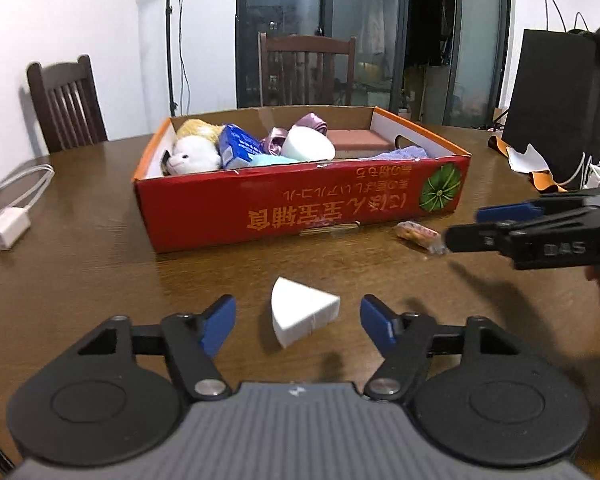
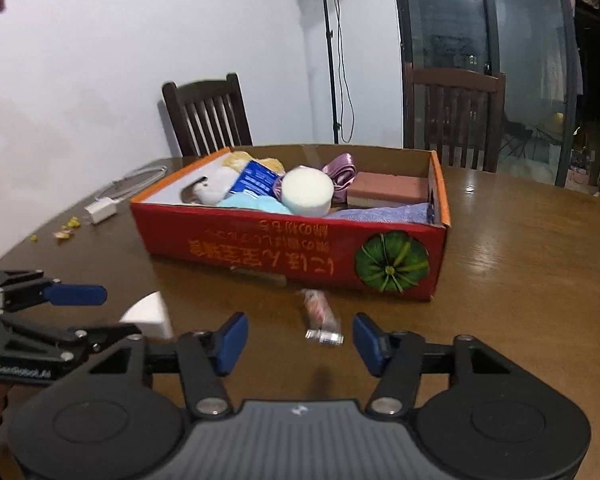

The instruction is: Organize soft objects

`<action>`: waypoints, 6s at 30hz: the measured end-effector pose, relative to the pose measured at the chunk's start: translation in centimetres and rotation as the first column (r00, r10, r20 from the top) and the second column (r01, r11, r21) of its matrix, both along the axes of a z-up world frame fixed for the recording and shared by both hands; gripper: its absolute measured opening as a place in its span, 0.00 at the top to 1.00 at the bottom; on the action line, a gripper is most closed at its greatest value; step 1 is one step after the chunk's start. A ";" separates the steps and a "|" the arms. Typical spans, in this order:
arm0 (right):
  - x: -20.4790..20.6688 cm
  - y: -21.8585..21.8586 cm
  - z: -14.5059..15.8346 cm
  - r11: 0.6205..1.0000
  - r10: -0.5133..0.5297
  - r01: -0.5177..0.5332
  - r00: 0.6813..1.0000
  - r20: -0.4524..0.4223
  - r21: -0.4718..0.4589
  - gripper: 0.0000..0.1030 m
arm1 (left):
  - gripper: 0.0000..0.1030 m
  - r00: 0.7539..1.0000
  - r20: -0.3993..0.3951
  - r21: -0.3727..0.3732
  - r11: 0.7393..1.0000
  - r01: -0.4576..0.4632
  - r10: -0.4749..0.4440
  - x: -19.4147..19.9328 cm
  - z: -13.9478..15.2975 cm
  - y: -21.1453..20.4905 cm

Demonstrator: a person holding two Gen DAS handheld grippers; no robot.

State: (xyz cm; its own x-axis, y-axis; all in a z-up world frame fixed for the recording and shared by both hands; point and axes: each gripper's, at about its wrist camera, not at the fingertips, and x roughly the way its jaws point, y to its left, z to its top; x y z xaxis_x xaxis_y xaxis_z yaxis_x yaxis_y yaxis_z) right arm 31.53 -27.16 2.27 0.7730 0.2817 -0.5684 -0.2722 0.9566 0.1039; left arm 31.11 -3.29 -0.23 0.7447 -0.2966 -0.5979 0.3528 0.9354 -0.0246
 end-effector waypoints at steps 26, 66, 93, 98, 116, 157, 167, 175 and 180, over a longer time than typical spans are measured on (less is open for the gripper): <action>2.2 1.6 -2.1 0.999 0.027 -0.027 1.000 -0.003 -0.030 0.79 | 0.68 1.000 -0.010 -0.163 0.987 0.000 -0.002 0.0 0.5 1.2; -12.0 1.2 0.0 0.986 0.167 -0.167 0.986 -0.012 0.000 0.87 | 0.67 0.995 0.085 -0.194 0.979 0.062 -0.046 -6.9 5.4 0.8; 21.8 -0.2 4.9 0.974 0.160 -0.163 0.987 -0.028 -0.155 0.78 | 0.53 0.998 -0.063 -0.099 0.995 -0.033 0.027 27.0 6.5 -2.9; 21.0 -0.8 5.5 0.982 0.132 -0.133 0.991 -0.021 -0.137 0.77 | 0.51 0.999 -0.040 -0.075 0.997 -0.029 0.026 25.1 8.2 -2.0; 4.8 -5.1 12.3 0.988 -0.139 0.150 0.972 0.191 -0.043 0.12 | 0.02 0.943 0.269 -0.081 0.980 -0.180 0.196 6.3 14.8 3.2; -31.1 5.0 -1.7 0.989 -0.148 0.128 0.915 0.376 0.076 0.06 | 0.00 0.870 0.414 -0.128 0.963 -0.235 0.268 -29.9 3.5 7.0; -31.6 4.9 -2.5 0.988 -0.149 0.127 0.922 0.357 0.084 0.01 | 0.00 0.858 0.426 -0.103 0.958 -0.268 0.286 -30.6 3.0 7.1; -31.5 5.2 -2.3 0.989 -0.148 0.131 0.918 0.368 0.073 0.00 | 0.00 0.867 0.421 -0.097 0.963 -0.251 0.269 -30.6 2.9 6.8; -31.5 5.0 -2.2 0.988 -0.153 0.135 0.916 0.371 0.075 0.00 | 0.00 0.865 0.428 -0.090 0.965 -0.245 0.260 -30.8 2.9 6.5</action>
State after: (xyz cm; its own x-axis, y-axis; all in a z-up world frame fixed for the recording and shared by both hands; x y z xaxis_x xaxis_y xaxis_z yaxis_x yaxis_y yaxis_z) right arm 0.04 -22.13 0.05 0.9609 0.1706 -0.2181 -0.1596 0.9849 0.0673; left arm 0.33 3.24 2.71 0.9784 -0.0764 -0.1919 0.0866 0.9952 0.0450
